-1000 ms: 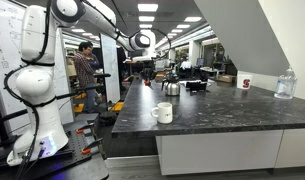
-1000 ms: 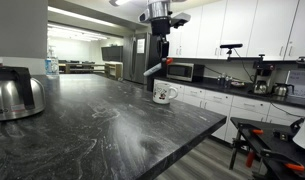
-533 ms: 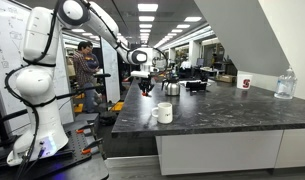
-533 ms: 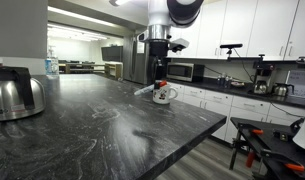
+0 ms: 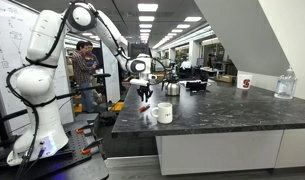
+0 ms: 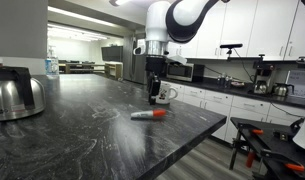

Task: Remove the marker from the mug and put it on the table

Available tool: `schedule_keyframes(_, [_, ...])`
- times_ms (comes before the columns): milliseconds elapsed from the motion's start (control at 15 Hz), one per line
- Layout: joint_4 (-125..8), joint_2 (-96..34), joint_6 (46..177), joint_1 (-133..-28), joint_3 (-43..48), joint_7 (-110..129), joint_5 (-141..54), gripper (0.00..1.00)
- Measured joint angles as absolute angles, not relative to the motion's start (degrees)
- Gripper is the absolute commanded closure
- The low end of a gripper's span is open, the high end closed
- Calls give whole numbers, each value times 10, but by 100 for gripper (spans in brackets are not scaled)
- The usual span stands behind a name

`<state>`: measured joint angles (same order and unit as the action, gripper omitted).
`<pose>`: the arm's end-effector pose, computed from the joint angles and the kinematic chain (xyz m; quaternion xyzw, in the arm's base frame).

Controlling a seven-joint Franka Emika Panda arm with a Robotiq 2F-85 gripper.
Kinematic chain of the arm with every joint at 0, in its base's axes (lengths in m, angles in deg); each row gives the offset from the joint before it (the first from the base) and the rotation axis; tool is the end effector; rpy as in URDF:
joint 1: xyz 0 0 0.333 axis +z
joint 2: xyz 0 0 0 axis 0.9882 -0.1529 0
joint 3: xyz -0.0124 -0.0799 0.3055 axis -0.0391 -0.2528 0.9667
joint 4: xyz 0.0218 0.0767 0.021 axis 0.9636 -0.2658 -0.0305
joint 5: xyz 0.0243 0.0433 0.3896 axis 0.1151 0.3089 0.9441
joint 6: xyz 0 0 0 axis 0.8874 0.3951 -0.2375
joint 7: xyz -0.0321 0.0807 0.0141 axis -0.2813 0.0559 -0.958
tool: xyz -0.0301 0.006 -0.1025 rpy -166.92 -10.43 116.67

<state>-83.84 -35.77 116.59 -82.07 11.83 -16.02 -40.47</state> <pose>0.5941 0.0416 0.2602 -0.9769 -0.2128 -0.0123 0.0156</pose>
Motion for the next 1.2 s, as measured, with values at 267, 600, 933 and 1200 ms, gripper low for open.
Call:
schedule_keyframes(267, [-847,-355,1181,-820,120,-160,-407,1])
schedule_keyframes(600, [-851,-304,1110,-803,120,-89,-420,0])
schedule_keyframes(933, [-856,-240,1022,-777,120,-13,-450,0])
schedule_keyframes(1200, [-857,-214,983,-764,121,11,-457,0])
